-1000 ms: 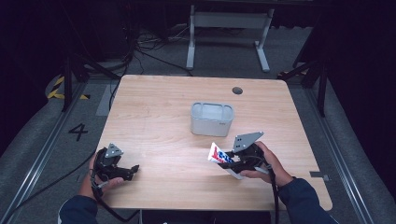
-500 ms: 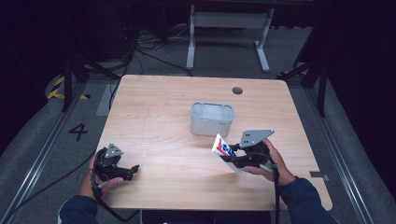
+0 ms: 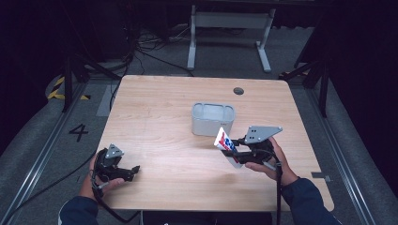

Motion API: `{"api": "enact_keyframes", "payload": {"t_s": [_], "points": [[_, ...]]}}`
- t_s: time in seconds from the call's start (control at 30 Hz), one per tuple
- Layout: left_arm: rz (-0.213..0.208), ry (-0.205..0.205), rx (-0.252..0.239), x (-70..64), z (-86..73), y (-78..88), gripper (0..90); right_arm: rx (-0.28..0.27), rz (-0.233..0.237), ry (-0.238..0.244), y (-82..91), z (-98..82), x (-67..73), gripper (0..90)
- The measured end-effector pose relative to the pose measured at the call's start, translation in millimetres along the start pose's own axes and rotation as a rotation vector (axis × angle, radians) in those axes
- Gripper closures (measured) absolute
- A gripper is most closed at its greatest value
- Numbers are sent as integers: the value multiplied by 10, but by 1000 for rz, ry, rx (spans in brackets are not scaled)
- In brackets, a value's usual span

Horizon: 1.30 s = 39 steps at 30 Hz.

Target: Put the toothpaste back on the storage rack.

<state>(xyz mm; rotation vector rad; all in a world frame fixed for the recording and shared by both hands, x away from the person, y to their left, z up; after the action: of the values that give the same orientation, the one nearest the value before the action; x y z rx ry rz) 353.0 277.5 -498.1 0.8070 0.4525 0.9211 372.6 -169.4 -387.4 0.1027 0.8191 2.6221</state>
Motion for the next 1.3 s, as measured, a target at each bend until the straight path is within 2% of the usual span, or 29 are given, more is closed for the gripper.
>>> {"api": "enact_keyframes", "payload": {"t_s": [0.07,0.5,1.3], "points": [[0,-1,0,1,1,0,4,-11,-15,3,18,29,-10,622],[0,-2,0,2,1,0,4,-91,-38,1,128,189,-98,623],[0,-2,0,2,1,0,4,-127,-66,14,101,520,-255,619]]}}
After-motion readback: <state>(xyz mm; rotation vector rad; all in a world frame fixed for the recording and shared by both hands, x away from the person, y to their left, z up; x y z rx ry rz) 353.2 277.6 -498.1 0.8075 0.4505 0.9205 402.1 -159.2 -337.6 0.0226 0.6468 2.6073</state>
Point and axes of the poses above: each handheld gripper's, and its own axes: y roughly backward along the jaws, z roughly out of its top, x roughly to its left, the point moved 2 cm from there along -y, roughly forward along the jaws, and after that the axes turned 2 degrees about x, right-handed, at the moved point
